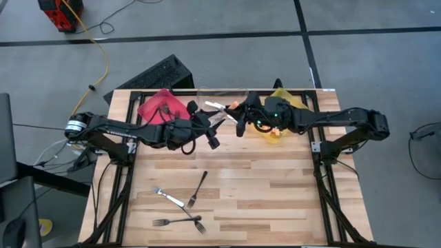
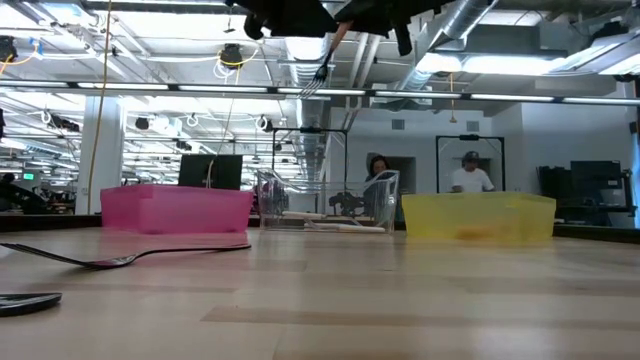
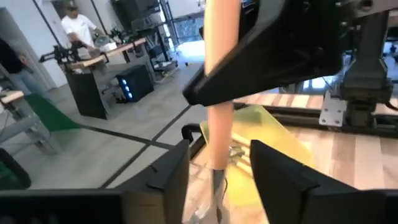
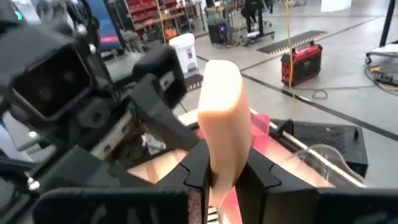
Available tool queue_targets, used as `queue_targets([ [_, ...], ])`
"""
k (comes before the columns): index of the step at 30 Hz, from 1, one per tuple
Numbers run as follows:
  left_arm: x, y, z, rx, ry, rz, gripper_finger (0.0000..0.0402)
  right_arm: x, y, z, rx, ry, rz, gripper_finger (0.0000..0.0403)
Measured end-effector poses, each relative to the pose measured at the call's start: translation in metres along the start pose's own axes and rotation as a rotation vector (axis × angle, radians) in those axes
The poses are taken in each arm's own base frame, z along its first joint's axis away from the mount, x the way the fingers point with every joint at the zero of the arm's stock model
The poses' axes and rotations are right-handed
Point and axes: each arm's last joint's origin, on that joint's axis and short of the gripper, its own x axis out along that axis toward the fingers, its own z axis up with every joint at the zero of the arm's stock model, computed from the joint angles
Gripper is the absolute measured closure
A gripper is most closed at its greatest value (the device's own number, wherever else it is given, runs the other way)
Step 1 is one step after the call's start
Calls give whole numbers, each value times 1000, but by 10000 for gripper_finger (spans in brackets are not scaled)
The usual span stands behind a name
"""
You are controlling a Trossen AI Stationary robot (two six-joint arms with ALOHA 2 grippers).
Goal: Sort silverware by color (type)
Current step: Put the orange fork into the yellow bin
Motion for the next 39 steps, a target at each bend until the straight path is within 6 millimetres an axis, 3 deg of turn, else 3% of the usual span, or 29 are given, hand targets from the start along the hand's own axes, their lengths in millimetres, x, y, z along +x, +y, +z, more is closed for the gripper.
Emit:
queue_targets([
  [6,-6,1,-3,15,54,-38,197,-2,-14,-3,-6,67,-89,331],
  [13,-16,10,-2,21,106,9,185,-17,-40,5,47,139,-176,331],
  [20,-38,30,8,8,128,49,192,-79,-93,26,210,173,-261,331],
  [24,-49,41,16,-28,102,53,193,-119,-117,29,242,87,-311,331],
  [26,-53,44,19,-31,90,50,193,-134,-127,22,287,63,-309,331],
  [30,-57,48,22,-45,71,17,193,-148,-149,-10,401,96,-295,331],
  [35,-57,48,23,-43,71,6,194,-148,-171,-53,518,97,-310,331],
  [39,-57,48,23,-43,71,6,194,-149,-181,-76,535,95,-345,331],
])
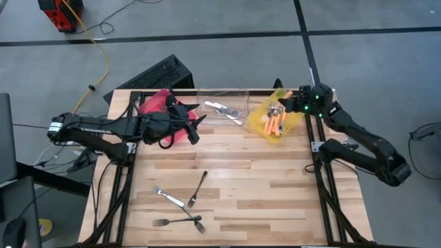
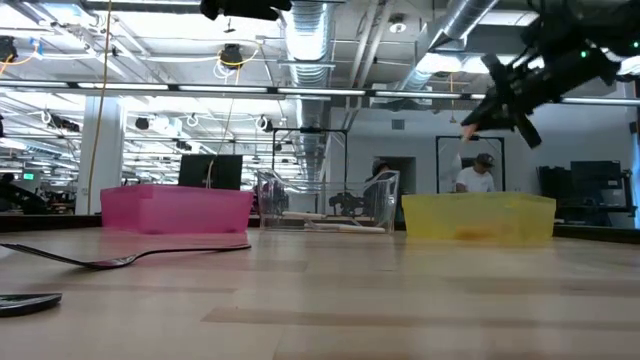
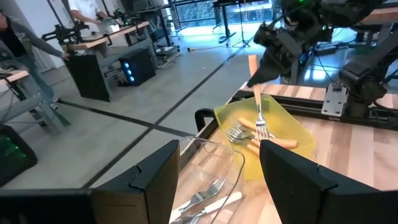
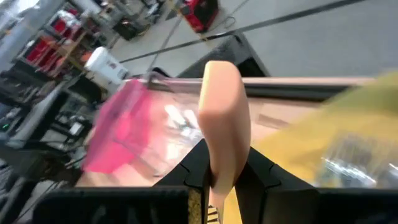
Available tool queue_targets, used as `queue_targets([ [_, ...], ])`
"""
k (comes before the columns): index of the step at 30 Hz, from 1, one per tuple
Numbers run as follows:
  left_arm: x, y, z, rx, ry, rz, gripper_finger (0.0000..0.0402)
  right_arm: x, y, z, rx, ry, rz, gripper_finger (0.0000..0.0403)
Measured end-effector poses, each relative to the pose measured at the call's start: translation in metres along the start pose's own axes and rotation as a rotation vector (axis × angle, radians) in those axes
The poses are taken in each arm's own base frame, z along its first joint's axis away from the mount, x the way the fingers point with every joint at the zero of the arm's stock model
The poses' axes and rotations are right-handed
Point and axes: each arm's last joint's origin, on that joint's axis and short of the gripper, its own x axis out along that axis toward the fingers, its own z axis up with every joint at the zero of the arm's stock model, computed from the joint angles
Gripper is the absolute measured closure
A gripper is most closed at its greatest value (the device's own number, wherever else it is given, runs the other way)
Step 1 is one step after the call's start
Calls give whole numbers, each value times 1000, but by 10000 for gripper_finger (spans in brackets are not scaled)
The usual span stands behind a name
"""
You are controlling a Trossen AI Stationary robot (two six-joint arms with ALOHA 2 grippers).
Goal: Sort silverware by color (type)
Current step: Put the orange fork into the yellow bin
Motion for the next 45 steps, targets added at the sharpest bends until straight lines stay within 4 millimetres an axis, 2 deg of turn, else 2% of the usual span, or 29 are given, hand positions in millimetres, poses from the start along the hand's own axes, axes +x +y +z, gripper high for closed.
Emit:
queue_targets([
  [8,1,1,-1,9,12,4,194,12,-40,-27,95,-1,-68,331],
  [14,3,5,-1,22,15,21,194,23,-56,-32,100,21,-125,331],
  [21,7,10,-2,2,19,44,194,40,-65,-32,104,27,-128,331],
  [26,7,11,-2,-1,20,48,194,43,-70,-33,130,30,-140,331],
  [28,7,11,-2,-1,20,49,194,43,-70,-33,127,28,-148,312],
  [33,7,11,-2,-1,19,49,194,43,-71,-34,114,34,-159,224],
  [36,7,11,-2,-2,19,50,194,43,-71,-34,109,33,-158,192],
  [39,7,11,-2,-2,19,50,194,43,-71,-33,109,27,-157,179],
  [45,7,11,-2,-2,19,51,194,44,-65,-22,43,14,-139,181],
])
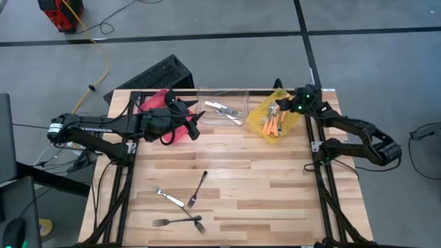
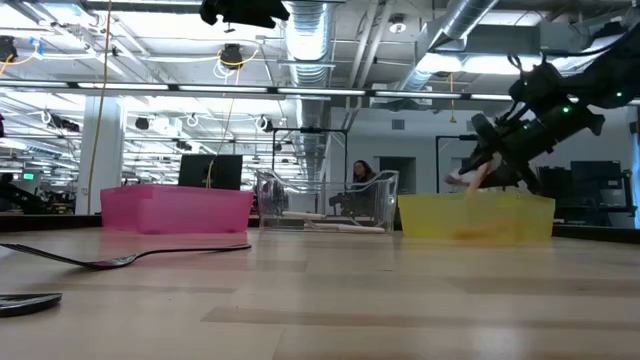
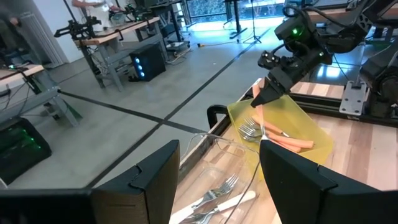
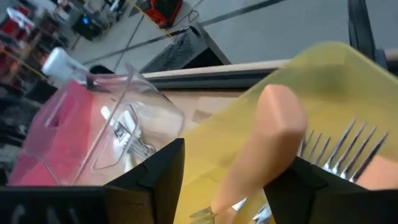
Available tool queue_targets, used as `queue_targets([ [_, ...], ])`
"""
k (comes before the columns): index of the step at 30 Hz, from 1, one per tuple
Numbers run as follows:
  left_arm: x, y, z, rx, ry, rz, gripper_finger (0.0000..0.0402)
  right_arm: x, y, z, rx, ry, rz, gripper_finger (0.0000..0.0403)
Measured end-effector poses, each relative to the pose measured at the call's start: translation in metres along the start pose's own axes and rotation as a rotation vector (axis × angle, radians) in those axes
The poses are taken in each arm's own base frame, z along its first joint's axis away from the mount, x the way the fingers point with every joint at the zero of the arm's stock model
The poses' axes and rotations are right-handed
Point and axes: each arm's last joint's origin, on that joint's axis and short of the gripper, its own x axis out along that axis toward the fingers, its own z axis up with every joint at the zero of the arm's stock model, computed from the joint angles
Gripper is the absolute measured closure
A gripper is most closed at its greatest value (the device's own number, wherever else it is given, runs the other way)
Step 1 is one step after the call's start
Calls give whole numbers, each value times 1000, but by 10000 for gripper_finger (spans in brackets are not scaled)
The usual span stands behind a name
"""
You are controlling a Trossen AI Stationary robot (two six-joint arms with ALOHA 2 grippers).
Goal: Sort silverware by color (type)
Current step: Put the orange fork into the yellow bin, then put the white fork into the transparent bin
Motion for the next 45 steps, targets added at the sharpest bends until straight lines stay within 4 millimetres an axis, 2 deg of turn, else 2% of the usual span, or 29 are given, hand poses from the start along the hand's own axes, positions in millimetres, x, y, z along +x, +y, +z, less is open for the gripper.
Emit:
queue_targets([
  [4,0,0,0,-20,0,0,193,0,5,8,-81,43,-26,184],
  [12,0,0,0,-25,0,0,193,-5,7,15,-245,179,-205,185],
  [26,0,-1,-11,-20,96,-34,193,-6,15,26,-377,256,-295,185],
  [36,-1,-2,-15,27,135,-88,193,-11,43,38,-519,291,-447,185],
  [41,-3,-4,-25,76,228,-173,193,-19,65,57,-562,268,-465,185],
  [45,-7,-7,-34,92,330,-342,193,-29,82,77,-577,226,-487,185],
])
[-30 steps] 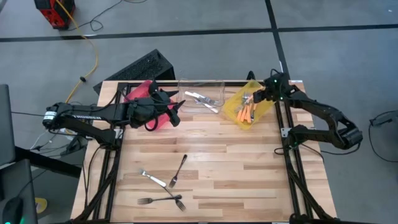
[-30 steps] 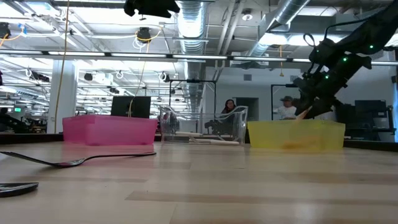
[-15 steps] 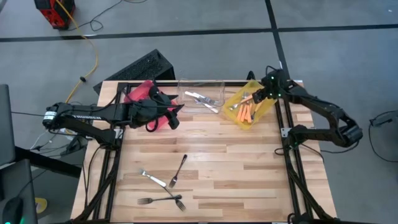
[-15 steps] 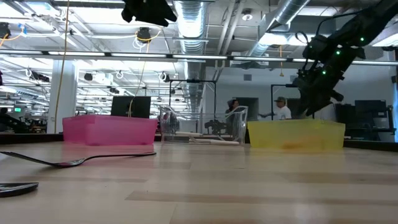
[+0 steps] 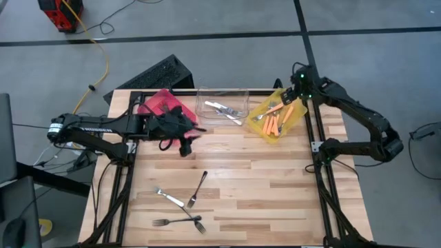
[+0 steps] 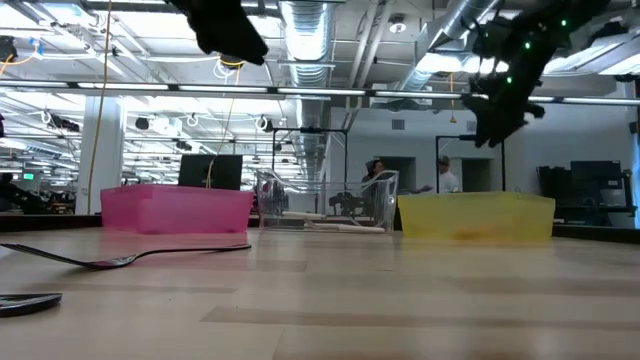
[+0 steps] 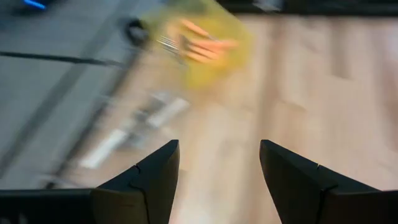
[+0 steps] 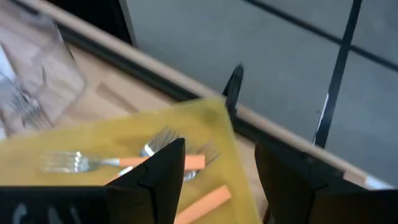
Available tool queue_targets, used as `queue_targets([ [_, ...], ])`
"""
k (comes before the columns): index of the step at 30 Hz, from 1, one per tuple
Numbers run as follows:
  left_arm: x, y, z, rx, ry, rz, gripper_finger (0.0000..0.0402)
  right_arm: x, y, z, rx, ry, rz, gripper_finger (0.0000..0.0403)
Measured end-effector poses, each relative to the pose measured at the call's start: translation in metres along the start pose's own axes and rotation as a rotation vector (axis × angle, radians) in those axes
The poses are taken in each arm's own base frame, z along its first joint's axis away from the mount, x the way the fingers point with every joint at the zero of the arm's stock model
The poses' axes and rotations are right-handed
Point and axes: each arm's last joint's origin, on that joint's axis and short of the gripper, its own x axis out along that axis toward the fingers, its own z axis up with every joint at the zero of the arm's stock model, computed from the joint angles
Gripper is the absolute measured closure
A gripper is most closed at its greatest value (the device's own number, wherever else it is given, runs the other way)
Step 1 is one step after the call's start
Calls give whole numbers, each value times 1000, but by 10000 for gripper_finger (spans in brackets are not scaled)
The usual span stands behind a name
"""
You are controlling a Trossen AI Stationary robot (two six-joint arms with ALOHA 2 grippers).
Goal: Sort silverware by color (type)
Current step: Put the white fork into the transparent bin
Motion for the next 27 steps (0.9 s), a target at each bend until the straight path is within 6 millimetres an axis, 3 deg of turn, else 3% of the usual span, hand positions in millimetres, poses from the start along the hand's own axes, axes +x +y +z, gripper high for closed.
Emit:
queue_targets([
  [6,-5,-17,-13,-18,146,-307,193,-24,-1,22,15,-51,26,185],
  [10,-16,-40,-23,48,236,-471,193,-30,6,27,42,-68,90,185],
  [20,-53,-101,-44,149,284,-595,193,-35,26,23,-23,-50,185,185],
  [27,-62,-130,-60,221,319,-594,193,-38,38,22,39,-44,254,185],
])
